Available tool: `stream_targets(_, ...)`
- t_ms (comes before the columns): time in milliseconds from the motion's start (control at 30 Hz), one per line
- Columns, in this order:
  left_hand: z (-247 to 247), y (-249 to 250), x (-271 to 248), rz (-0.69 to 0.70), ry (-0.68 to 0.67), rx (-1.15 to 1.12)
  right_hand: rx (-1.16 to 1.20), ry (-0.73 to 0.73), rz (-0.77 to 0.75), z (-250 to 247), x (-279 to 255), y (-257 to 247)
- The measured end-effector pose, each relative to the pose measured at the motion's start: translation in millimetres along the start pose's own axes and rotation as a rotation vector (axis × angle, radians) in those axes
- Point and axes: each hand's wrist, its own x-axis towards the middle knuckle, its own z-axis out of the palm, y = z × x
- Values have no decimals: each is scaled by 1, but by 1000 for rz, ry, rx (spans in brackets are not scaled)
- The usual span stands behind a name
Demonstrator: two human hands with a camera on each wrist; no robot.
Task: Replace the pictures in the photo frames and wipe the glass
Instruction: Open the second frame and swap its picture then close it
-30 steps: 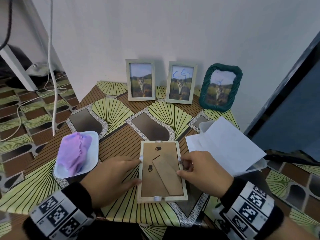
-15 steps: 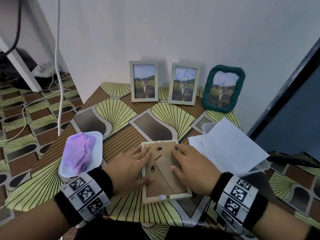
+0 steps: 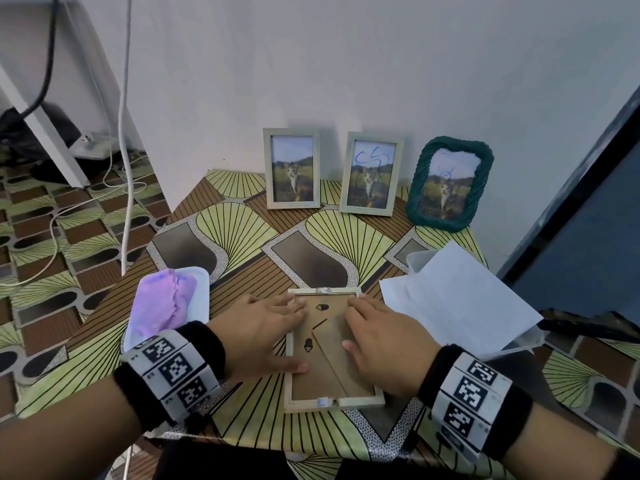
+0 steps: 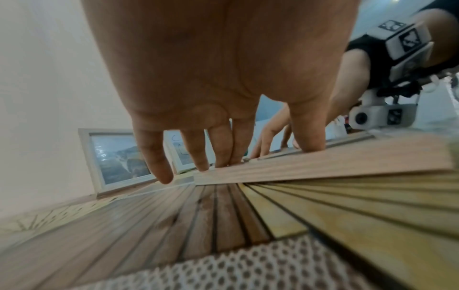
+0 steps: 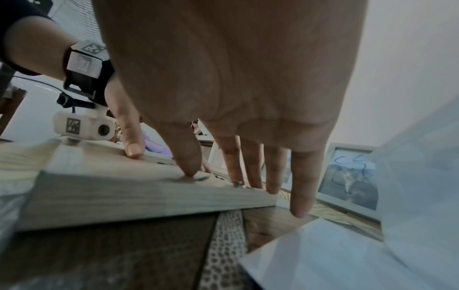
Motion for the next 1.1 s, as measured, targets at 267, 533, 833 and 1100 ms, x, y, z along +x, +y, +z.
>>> stream_targets(267, -33, -9, 31, -90, 210, -267, 197, 128, 72, -10, 14, 12)
stream_targets(533, -47, 3, 58, -79, 52, -100, 221, 94, 259, -15, 18, 18)
stream_targets(833, -49, -1, 62, -101, 88, -77, 219, 125, 285, -16, 14, 11)
stream_targets(1100, -41, -5, 56, -75, 91, -179, 255, 127, 310, -18, 9, 12)
